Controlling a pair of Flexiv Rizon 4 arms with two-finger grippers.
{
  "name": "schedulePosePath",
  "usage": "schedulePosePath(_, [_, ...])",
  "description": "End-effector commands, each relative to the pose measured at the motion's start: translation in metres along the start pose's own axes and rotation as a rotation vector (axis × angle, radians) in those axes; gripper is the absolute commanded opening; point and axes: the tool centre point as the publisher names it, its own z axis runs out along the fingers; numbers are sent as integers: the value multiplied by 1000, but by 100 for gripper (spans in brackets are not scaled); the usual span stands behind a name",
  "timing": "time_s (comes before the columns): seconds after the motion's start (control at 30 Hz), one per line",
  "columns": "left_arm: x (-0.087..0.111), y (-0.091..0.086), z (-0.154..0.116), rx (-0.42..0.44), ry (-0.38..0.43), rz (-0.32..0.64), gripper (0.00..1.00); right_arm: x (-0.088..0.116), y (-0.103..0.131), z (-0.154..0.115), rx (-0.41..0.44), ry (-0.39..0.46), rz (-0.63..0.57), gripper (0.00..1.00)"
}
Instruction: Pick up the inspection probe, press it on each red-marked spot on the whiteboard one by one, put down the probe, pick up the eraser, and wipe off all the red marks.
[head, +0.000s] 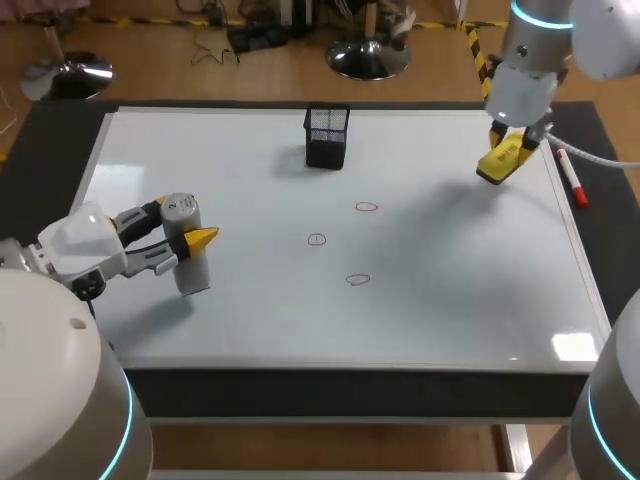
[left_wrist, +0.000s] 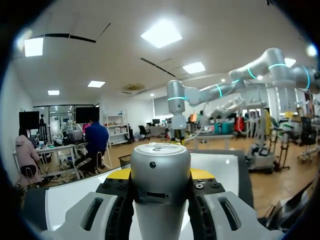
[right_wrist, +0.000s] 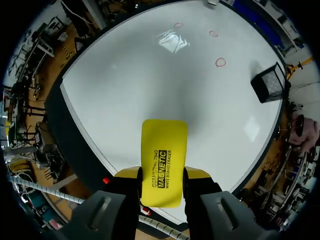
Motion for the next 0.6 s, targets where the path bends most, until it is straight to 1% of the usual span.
schedulePosePath(0.03, [1,-1,1,-1,-6,1,0,-8,43,-9,77,10,-66,0])
schedulePosePath(0.2, [1,-1,1,-1,-6,1,0,-22,81,-8,108,20,-169,0])
schedulePosePath(0.33, [1,-1,1,-1,-6,1,0,-34,107,-6,100,8,-260,0])
schedulePosePath(0.47, [1,-1,1,-1,-6,1,0,-45,138,-10,87,-10,-342,0])
schedulePosePath(0.6, [1,-1,1,-1,-6,1,0,-59,174,-11,83,-1,-456,0])
